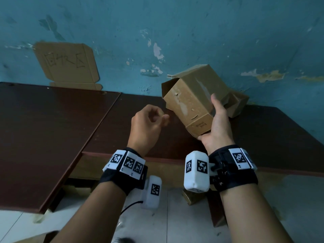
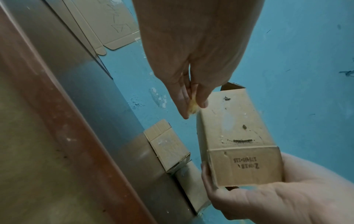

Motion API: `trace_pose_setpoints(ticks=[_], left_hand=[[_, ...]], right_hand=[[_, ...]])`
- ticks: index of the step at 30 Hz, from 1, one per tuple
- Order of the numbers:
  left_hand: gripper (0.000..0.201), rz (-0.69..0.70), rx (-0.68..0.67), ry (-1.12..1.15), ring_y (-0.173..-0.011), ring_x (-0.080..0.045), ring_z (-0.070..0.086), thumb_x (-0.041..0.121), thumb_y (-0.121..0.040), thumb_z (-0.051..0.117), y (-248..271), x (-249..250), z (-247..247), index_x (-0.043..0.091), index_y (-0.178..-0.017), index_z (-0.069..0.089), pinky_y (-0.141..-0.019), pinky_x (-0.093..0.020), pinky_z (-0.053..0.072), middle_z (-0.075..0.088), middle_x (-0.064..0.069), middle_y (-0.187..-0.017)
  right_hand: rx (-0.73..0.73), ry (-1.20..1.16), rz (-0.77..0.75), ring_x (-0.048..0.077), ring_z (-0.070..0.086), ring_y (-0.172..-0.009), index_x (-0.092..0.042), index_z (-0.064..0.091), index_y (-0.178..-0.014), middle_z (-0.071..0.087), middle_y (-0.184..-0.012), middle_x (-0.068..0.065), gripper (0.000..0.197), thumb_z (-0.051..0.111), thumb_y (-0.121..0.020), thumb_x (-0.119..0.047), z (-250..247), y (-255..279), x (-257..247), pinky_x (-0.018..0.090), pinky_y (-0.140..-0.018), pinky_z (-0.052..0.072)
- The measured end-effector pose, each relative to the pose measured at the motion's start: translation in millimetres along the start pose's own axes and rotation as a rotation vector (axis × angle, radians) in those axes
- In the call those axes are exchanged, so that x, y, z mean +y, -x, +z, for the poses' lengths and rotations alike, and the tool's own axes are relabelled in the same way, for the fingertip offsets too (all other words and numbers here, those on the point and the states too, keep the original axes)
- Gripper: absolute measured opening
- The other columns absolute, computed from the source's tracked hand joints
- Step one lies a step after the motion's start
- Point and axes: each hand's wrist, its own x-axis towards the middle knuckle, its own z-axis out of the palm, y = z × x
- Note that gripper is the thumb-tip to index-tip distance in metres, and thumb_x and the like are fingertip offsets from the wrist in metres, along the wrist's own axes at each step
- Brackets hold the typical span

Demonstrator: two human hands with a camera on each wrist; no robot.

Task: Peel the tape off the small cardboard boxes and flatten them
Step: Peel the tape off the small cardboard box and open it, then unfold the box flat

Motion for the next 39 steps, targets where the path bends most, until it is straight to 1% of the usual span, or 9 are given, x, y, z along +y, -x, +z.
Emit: trace_pose_setpoints(ticks=[3, 7, 12, 16, 23, 28, 33, 36, 39], left_hand=[[0.007, -0.011, -0.040, -0.075, -0.090, -0.009, 0.077, 0.016, -0.101, 0.076, -1, -2, -1, 0.022, -0.099, 0.074, -0.092, -0.039, 0.064, 0.080, 0.003, -0.090], [0.028, 0.057, -0.146, -0.329, -0.119, -0.011, 0.061, 0.005, -0.106, 0.063, -2, -11, 2, 0.026, -0.115, 0.080, -0.102, -0.021, 0.052, 0.060, 0.004, -0.128], [0.045, 0.123, -0.240, -0.702, -0.114, -0.020, 0.038, 0.004, -0.106, 0.057, -2, -22, 7, 0.032, -0.137, 0.073, -0.098, -0.041, 0.036, 0.044, 0.005, -0.120], [0.058, 0.045, -0.253, -0.655, -0.116, -0.033, 0.060, 0.009, -0.102, 0.070, 0, -36, 10, 0.026, -0.155, 0.053, -0.101, -0.049, 0.055, 0.051, -0.006, -0.128], [0.012, 0.019, -0.243, -0.706, -0.106, -0.026, 0.063, 0.012, -0.100, 0.069, -4, -35, 6, 0.014, -0.093, 0.078, -0.089, -0.033, 0.054, 0.057, -0.007, -0.116], [0.020, -0.049, -0.345, -0.743, -0.116, -0.030, 0.057, 0.004, -0.098, 0.072, -5, -28, 5, 0.021, -0.101, 0.082, -0.107, -0.040, 0.054, 0.045, -0.006, -0.133], [0.013, -0.184, -0.341, -0.588, -0.100, -0.016, 0.065, 0.017, -0.101, 0.072, -13, -28, -6, 0.026, -0.094, 0.063, -0.067, -0.019, 0.044, 0.065, 0.003, -0.107], [0.018, -0.307, -0.228, -0.426, -0.095, -0.017, 0.065, 0.024, -0.101, 0.073, -18, -30, -12, 0.025, -0.099, 0.055, -0.070, -0.029, 0.046, 0.066, 0.001, -0.104], [0.004, -0.312, -0.111, -0.385, -0.102, -0.021, 0.063, 0.025, -0.105, 0.066, -23, -27, -16, 0.023, -0.105, 0.062, -0.081, -0.035, 0.047, 0.063, 0.005, -0.101]], right_hand=[[0.006, 0.010, 0.005, 0.030, 0.074, -0.105, -0.025, 0.064, -0.138, 0.079, -0.120, 0.007, 0.069, 0.084, -0.085, -0.064, -3, 2, -4, 0.048, -0.073, 0.054], [-0.005, 0.026, -0.003, 0.029, 0.076, -0.103, -0.027, 0.067, -0.125, 0.080, -0.117, 0.007, 0.054, 0.083, -0.087, -0.062, -5, 4, -8, 0.047, -0.076, 0.056], [-0.026, 0.032, 0.000, 0.027, 0.076, -0.102, -0.030, 0.068, -0.112, 0.081, -0.113, 0.005, 0.041, 0.082, -0.089, -0.061, -8, 6, -9, 0.047, -0.077, 0.056], [-0.036, 0.040, 0.006, 0.027, 0.077, -0.099, -0.029, 0.068, -0.111, 0.082, -0.111, 0.006, 0.040, 0.082, -0.090, -0.060, -8, 8, -10, 0.046, -0.076, 0.056], [-0.043, 0.068, 0.015, 0.031, 0.078, -0.102, -0.027, 0.069, -0.124, 0.082, -0.114, 0.008, 0.054, 0.084, -0.086, -0.063, -6, 7, -8, 0.047, -0.078, 0.059], [-0.050, 0.083, 0.019, 0.033, 0.078, -0.104, -0.027, 0.068, -0.132, 0.082, -0.116, 0.009, 0.062, 0.085, -0.084, -0.063, -4, 6, -4, 0.051, -0.084, 0.061], [-0.063, 0.092, 0.025, 0.033, 0.078, -0.104, -0.026, 0.069, -0.127, 0.082, -0.116, 0.010, 0.058, 0.086, -0.085, -0.061, -3, 7, -3, 0.051, -0.084, 0.062], [-0.075, 0.094, 0.030, 0.032, 0.077, -0.102, -0.028, 0.069, -0.112, 0.082, -0.115, 0.011, 0.041, 0.084, -0.089, -0.059, -3, 8, -4, 0.051, -0.084, 0.061], [-0.078, 0.102, 0.035, 0.032, 0.077, -0.103, -0.028, 0.069, -0.117, 0.082, -0.114, 0.010, 0.046, 0.085, -0.087, -0.059, -3, 9, -4, 0.051, -0.085, 0.061]])
